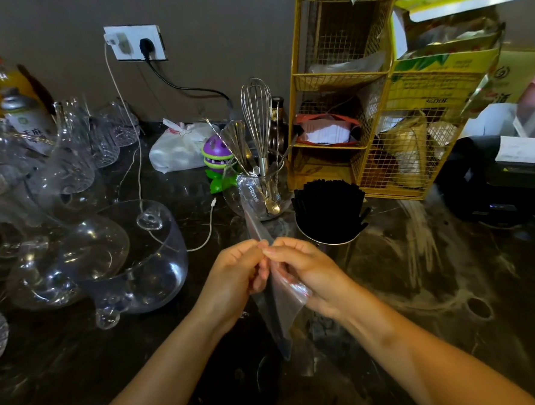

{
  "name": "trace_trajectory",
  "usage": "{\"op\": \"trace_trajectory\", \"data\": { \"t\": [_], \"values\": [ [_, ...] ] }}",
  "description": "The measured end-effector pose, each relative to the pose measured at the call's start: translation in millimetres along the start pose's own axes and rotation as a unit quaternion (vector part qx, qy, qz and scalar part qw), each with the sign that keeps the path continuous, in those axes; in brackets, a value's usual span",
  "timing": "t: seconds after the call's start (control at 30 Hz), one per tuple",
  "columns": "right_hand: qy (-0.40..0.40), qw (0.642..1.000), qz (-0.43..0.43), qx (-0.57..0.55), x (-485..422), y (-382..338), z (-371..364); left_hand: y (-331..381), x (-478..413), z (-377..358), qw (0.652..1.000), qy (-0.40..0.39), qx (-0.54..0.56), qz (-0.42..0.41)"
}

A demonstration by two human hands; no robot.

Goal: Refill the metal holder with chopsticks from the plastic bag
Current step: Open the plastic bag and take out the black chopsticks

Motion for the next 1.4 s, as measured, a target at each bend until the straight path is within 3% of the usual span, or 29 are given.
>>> {"op": "trace_trajectory", "data": {
  "t": [0.13,0.33,0.63,0.83,1.13,1.3,1.4],
  "values": [
    [0.003,0.998,-0.005,-0.060,2.4,-0.6,2.0,-1.2,0.6,0.1,1.000,-0.017,0.025,0.006],
    [0.089,0.993,0.008,0.071,3.7,-10.0,7.1,11.5,0.2,12.5,0.998,0.011,-0.060,-0.029],
    [0.180,0.968,0.033,0.171,10.1,-39.7,25.0,31.3,-4.8,42.0,0.986,0.060,-0.142,-0.061],
    [0.217,0.948,0.061,0.224,14.6,-51.2,35.5,40.4,-5.0,61.6,0.973,0.143,-0.158,-0.083],
    [0.214,0.932,0.041,0.289,15.7,-54.3,40.4,55.9,-8.0,62.3,0.964,0.180,-0.164,-0.111],
    [0.173,0.929,-0.033,0.325,12.4,-54.0,27.2,67.9,-17.9,56.9,0.965,0.169,-0.158,-0.120],
    [0.128,0.957,-0.074,0.251,10.4,-52.2,16.0,82.2,-26.6,52.3,0.957,0.150,-0.203,-0.146]
  ]
}}
Point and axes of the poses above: each hand's wrist, its own x-axis away from the middle knuckle, its own z-axis out of the back of the hand, y = z × x, the point moved 5 cm from there along -x, towards the middle knuckle, and after that the axes turned 5 degrees about -z, right-handed, at the moved point
